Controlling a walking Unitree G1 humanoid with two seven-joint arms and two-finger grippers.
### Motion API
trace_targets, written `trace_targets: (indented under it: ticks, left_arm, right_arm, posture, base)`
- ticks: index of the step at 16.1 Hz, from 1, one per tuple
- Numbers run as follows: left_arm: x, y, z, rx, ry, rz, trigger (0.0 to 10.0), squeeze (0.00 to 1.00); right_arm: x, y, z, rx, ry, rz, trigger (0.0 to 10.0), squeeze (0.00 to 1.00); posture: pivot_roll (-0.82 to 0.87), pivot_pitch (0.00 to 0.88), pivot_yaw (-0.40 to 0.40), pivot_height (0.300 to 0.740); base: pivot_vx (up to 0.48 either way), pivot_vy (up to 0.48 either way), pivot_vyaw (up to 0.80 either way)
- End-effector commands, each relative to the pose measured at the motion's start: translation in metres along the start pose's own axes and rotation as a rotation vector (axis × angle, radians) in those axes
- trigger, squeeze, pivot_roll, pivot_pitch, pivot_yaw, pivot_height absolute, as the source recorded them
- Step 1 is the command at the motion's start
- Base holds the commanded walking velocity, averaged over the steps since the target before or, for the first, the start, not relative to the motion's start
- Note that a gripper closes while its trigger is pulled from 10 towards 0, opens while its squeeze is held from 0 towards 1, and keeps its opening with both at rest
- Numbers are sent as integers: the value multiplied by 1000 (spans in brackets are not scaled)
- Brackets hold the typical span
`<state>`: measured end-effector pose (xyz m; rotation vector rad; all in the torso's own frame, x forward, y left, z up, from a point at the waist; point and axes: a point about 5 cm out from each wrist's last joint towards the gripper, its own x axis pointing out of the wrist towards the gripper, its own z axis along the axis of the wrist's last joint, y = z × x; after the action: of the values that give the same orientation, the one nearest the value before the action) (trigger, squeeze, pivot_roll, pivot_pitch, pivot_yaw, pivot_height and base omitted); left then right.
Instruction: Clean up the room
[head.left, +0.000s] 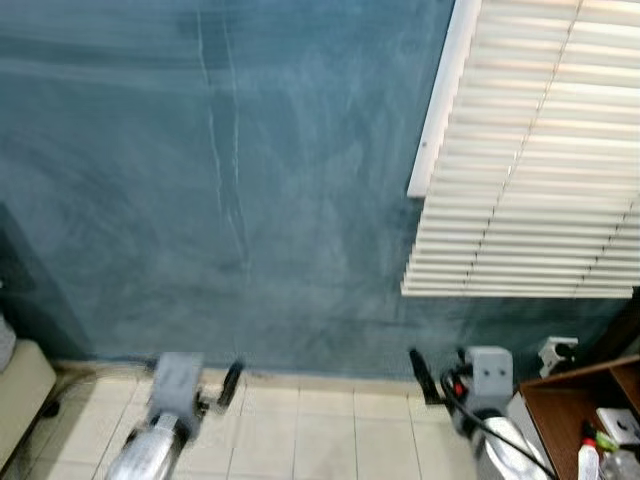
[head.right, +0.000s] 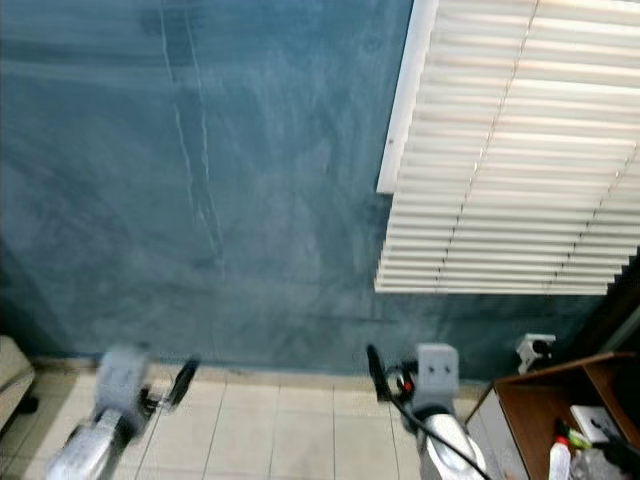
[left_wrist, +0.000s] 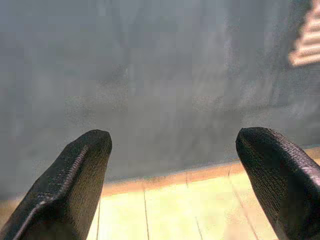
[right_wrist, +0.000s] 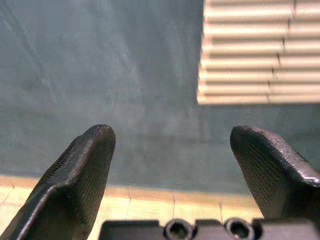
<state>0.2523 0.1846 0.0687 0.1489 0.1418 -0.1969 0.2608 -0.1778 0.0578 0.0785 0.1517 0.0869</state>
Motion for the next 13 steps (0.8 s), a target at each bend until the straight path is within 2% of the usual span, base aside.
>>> trace_targets:
  ticks: [1,3,4,5,9,13]
  left_arm:
    - [6,-3,4,10,-20,-11,10000,0]
    - [12,1,10,-15,-30,57,10000,0]
    - [12,2,5,-69,-15,108,10000,0]
    - [11,2,4,-85,-11,119,10000,0]
    - [13,-5,0,-83,10,139,10000,0]
    - [17,1,4,-59,-9,193,10000,0]
  right_arm:
    - [5,2,6,-28,-31,16,10000,0]
    - [13,6,10,13,-29,39,10000,0]
    - [15,6,8,32,-21,50,10000,0]
    - [15,5,7,39,-18,49,10000,0]
    - [17,5,1,34,11,87,10000,0]
    - [18,7,-2,31,23,124,10000,0]
  posture:
    - [36,0,-46,740]
    - [26,0,-41,740]
    - [26,0,-42,740]
    - [26,0,-42,740]
    - [38,0,-56,740]
    - [36,0,-56,740]
  base:
    - [0,0,800]
    - [0,-212,734]
    - [0,-480,681]
    - [0,-480,681]
    - [0,0,641]
    - [0,0,622]
